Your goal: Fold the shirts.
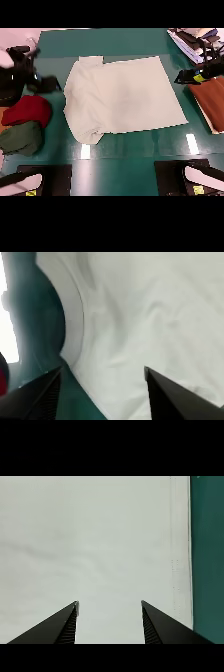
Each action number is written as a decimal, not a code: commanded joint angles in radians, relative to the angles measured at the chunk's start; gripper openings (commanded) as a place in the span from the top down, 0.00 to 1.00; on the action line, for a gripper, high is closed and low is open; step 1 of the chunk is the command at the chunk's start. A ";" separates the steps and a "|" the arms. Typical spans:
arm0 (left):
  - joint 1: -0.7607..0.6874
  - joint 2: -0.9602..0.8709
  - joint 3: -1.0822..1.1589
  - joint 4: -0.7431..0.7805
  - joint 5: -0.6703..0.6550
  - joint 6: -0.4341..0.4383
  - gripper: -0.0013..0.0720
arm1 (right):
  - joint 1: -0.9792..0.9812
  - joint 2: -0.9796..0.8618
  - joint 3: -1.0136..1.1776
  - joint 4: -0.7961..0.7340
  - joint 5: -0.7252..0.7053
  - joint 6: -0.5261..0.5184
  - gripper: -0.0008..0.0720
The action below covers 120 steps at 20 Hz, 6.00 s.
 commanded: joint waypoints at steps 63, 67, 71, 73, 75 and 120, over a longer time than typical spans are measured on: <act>-0.258 0.458 0.815 0.115 0.250 -0.092 0.95 | -0.373 0.461 0.407 0.384 -0.161 -0.203 0.96; -0.258 0.458 0.963 0.137 0.272 -0.069 0.95 | -0.491 0.464 0.573 0.383 -0.094 -0.185 0.96; -0.258 0.457 0.828 0.303 0.183 -0.067 0.95 | -0.465 0.367 0.667 0.383 0.003 -0.160 0.96; -0.258 0.447 0.665 0.373 0.142 -0.073 0.95 | -0.397 0.288 0.667 0.351 0.085 -0.121 0.97; -0.258 0.411 0.480 0.364 0.142 -0.094 0.95 | -0.289 0.195 0.651 0.207 0.180 -0.077 0.97; 0.039 0.361 -0.603 0.031 -0.018 -0.079 0.16 | -0.087 0.008 -0.123 0.075 -0.106 -0.056 0.33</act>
